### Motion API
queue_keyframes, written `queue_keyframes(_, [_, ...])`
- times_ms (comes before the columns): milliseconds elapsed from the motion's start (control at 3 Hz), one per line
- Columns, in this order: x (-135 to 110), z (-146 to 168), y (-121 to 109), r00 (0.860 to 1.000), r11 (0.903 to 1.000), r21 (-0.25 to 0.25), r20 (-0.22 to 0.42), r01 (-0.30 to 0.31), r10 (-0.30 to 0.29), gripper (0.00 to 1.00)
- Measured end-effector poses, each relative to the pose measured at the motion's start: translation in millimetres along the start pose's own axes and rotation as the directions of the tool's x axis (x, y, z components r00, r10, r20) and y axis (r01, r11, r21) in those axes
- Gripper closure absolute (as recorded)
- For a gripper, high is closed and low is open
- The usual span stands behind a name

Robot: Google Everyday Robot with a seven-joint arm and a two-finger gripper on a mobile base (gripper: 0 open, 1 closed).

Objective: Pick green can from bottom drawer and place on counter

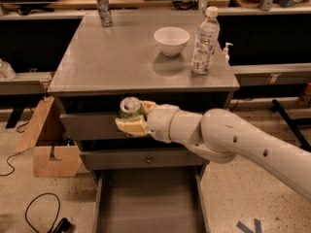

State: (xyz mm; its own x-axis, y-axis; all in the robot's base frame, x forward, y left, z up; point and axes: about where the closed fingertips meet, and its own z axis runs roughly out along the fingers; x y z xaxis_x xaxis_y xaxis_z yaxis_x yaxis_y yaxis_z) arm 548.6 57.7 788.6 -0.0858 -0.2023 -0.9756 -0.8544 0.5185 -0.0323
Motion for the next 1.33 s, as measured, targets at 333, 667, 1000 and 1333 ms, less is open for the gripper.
queue_keyframes(333, [-60.4, 24.8, -38.1, 0.999, 0.9965, 0.084, 0.036, -0.005, 0.002, 1.0])
queue_keyframes(667, [-111.7, 49.3, -80.8, 0.998, 0.9862, 0.164, 0.057, -0.021, 0.012, 1.0])
queue_keyframes(1000, [-140.4, 86.4, -111.6, 0.997, 0.9809, 0.191, 0.08, -0.036, 0.021, 1.0])
queue_keyframes(1333, [-149.5, 121.5, -140.1, 0.992, 0.9778, 0.2, 0.116, -0.062, 0.039, 1.0])
